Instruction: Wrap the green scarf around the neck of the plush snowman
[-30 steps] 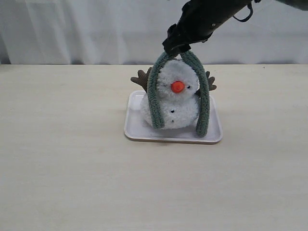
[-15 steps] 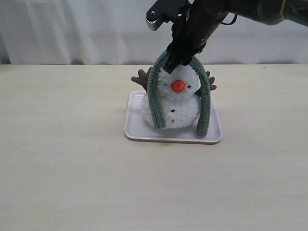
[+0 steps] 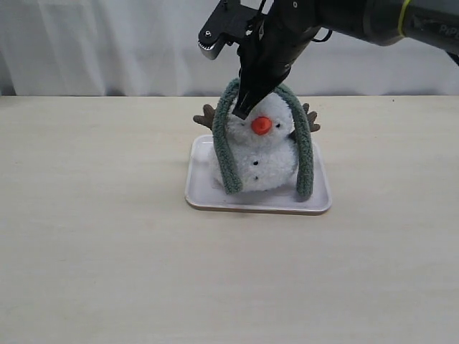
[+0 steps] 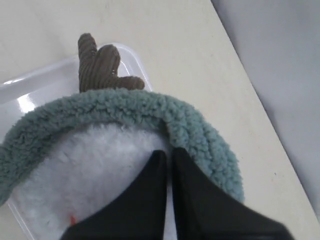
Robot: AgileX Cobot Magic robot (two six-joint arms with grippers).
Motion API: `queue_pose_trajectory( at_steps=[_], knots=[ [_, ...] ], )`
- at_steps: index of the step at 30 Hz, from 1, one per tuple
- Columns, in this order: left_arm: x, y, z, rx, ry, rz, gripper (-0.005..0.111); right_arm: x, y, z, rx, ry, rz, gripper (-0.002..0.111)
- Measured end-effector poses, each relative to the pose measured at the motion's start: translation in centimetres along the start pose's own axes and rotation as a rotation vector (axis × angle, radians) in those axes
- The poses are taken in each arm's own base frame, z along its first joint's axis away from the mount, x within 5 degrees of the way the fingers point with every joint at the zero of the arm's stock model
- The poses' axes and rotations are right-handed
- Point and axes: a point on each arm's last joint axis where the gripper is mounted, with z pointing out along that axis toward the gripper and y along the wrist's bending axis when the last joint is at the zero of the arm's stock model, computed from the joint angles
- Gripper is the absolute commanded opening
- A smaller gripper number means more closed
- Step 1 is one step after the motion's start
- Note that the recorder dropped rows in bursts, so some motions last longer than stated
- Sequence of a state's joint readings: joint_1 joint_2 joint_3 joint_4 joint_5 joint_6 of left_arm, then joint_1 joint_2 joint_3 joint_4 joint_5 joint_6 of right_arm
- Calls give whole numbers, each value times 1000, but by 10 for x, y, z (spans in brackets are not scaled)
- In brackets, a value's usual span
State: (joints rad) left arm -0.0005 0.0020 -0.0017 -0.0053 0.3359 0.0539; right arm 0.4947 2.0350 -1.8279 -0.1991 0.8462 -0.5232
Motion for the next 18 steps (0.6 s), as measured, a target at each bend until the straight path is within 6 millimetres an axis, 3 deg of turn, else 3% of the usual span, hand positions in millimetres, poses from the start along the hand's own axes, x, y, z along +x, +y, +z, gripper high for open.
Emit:
queue_pose_trajectory(
  at_steps=[5,13,18],
  knots=[
    [0,0,0,0,0,0,0,1,0,-1,25,27,-51,5],
    [0,0,0,0,0,0,0,-1,-4,-13,41,15,-47,35],
    [0,0,0,0,0,0,0,-15,-17,-44,58,-83,226,35]
  ],
)
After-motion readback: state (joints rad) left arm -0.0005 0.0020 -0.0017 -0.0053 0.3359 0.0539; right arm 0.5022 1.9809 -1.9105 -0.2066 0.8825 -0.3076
